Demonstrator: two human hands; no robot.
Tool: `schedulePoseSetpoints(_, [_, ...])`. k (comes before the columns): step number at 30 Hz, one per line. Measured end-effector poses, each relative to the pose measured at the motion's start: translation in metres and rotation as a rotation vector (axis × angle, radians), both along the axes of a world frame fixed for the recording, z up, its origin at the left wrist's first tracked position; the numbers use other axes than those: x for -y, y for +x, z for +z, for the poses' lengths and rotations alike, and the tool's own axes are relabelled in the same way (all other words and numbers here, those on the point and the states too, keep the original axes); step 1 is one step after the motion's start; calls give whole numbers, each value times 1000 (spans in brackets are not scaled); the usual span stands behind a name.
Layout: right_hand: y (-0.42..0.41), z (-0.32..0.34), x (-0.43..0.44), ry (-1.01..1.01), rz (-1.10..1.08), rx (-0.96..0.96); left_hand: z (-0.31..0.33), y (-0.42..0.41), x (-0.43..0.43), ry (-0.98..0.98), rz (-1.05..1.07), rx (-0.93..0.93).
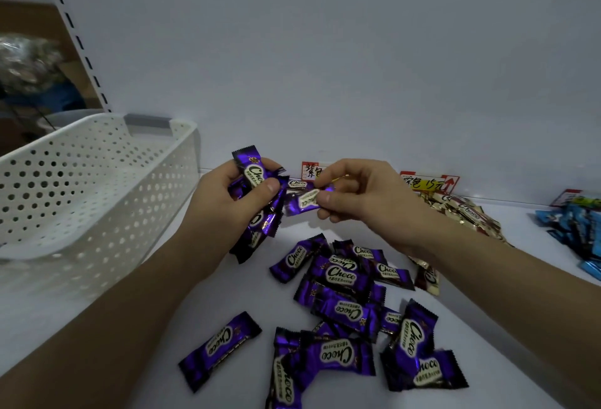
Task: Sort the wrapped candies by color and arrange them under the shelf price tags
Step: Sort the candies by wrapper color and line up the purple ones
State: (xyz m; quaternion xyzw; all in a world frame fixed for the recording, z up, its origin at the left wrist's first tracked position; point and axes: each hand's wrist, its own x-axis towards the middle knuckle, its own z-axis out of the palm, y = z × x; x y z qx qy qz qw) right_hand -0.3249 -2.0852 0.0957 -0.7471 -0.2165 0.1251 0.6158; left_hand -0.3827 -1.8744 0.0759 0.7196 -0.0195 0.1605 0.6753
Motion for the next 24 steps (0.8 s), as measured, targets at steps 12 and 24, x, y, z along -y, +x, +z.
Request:
schedulePoseSetpoints(12, [39,21,43,-447,-74,58,-5,4,2,-56,51,-84])
schedulePoseSetpoints(24, [44,-7,51,-754,-151,639,-8,5,5,28,18,-68])
